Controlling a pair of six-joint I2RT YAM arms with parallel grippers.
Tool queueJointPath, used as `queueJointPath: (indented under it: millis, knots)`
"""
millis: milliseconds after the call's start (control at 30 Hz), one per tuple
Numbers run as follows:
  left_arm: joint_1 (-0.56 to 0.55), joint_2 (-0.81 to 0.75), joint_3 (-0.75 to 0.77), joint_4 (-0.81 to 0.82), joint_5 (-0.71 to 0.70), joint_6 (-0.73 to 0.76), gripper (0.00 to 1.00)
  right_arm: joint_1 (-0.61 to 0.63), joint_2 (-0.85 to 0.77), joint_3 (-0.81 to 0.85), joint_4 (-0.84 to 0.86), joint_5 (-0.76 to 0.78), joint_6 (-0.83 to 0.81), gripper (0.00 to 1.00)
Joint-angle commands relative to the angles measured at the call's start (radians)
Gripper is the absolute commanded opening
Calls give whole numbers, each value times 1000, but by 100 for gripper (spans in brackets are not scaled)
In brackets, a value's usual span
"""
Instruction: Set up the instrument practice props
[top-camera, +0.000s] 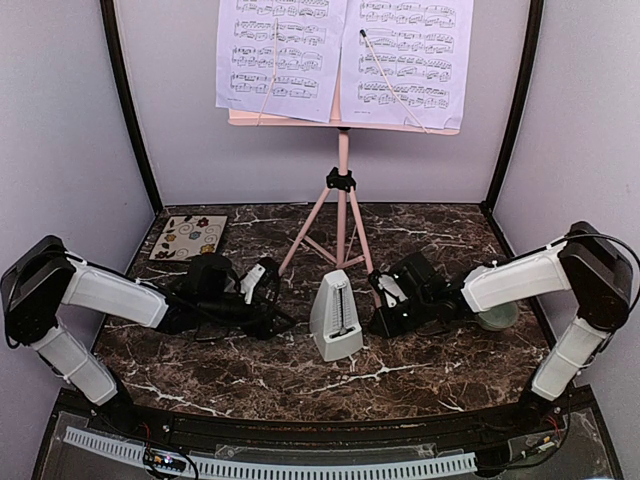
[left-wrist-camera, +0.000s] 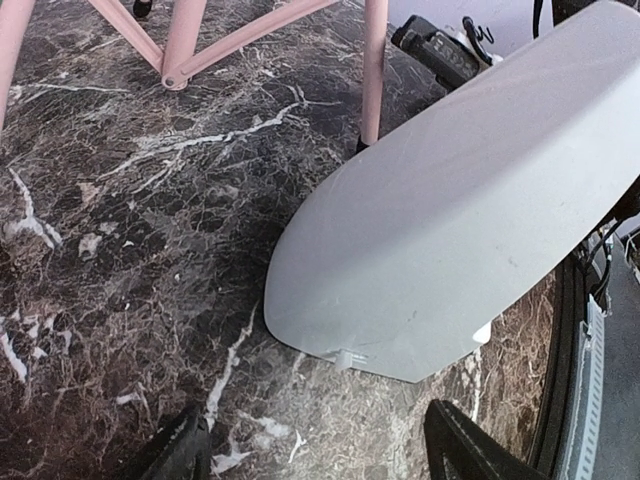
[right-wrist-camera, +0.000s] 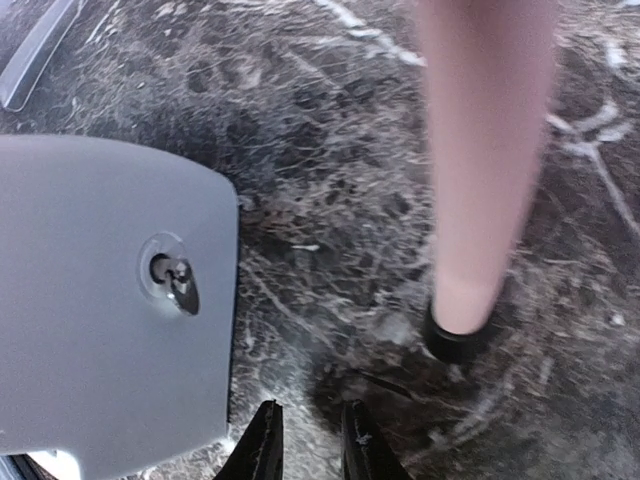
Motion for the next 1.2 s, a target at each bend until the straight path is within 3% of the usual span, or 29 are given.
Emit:
queueJointPath:
  millis: [0,367,667,833,1033,1167]
  knots:
    - [2,-60,2,-40,-52,-95,76,-1,10,-33,184,-95,-9,22]
    - [1,-241,39,-246,-191,-239,85,149,105,-5,370,-123,89,23]
    - [-11,-460,57,-373,-224,-246,90,264,146,45,435,-8,168,25]
    - [-95,-546,110,-505,-325,-221,93,269,55,-24,424,76,200,28]
    - [-203,-449,170,-508,-398,-165,99,264,-91,-131,401,106,167,41]
    - [-235,-356,220,-478,-433,-137,99,259,-165,-164,352,124,162,56]
